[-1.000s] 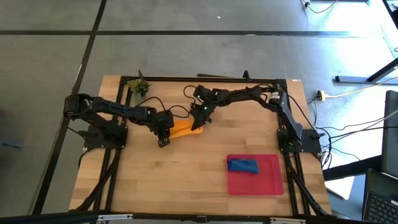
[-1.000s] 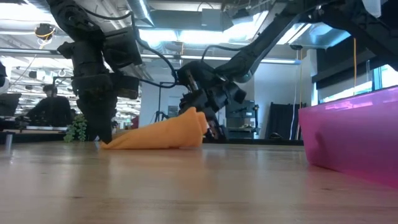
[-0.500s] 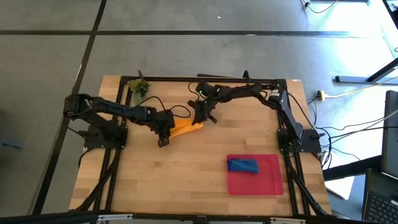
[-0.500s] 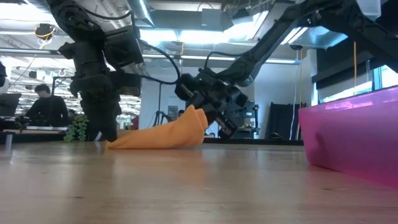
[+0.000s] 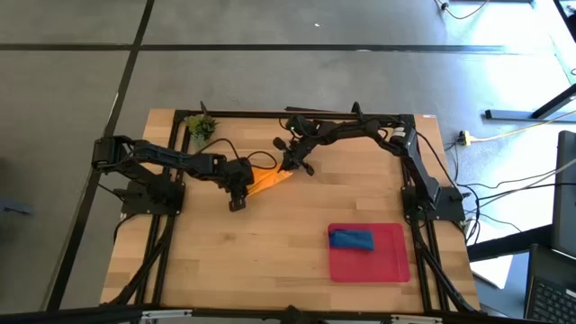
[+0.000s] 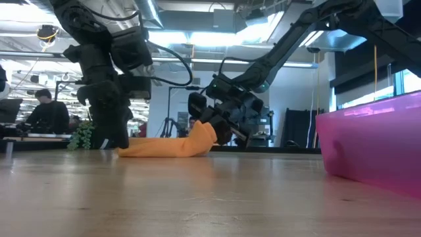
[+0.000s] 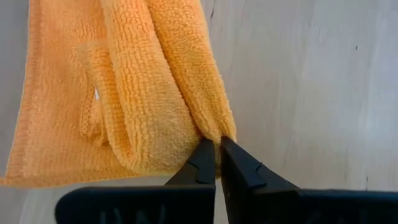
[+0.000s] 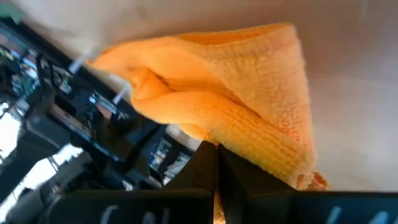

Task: Roll microfiber towels into tight, uniform cylinder then place into a basket
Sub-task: Roll the orange microfiber towel

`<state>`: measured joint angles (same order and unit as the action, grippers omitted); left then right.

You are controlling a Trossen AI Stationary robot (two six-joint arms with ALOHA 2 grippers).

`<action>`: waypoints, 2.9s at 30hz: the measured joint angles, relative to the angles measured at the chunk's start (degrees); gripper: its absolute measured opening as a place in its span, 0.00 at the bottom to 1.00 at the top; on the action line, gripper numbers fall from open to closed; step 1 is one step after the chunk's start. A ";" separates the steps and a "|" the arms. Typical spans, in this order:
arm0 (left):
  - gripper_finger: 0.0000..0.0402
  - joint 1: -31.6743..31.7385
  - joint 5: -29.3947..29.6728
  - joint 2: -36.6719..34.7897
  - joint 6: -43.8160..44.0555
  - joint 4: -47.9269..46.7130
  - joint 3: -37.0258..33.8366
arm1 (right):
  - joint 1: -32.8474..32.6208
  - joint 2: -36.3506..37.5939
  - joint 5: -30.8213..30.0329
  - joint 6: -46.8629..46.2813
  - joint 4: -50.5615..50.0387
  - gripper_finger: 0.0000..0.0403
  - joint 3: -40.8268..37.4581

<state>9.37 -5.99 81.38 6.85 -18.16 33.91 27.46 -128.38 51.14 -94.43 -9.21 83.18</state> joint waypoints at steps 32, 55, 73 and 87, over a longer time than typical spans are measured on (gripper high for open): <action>0.00 8.51 -7.87 0.07 11.78 -22.50 15.46 | -1.51 -4.70 1.68 3.60 -0.21 0.02 0.07; 0.00 19.23 -4.40 5.87 24.98 -22.99 16.33 | -1.81 -4.57 0.96 7.18 -0.77 0.02 0.02; 0.00 20.37 -3.75 7.31 17.00 -26.27 24.09 | -2.08 -4.51 0.96 8.89 -1.43 0.02 0.02; 0.00 22.14 -2.36 12.45 18.56 -23.05 24.06 | -3.26 -4.44 0.75 10.75 -2.10 0.02 0.04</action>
<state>31.51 -8.35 93.84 25.41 -41.21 57.98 24.20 -132.81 51.89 -83.68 -11.31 83.22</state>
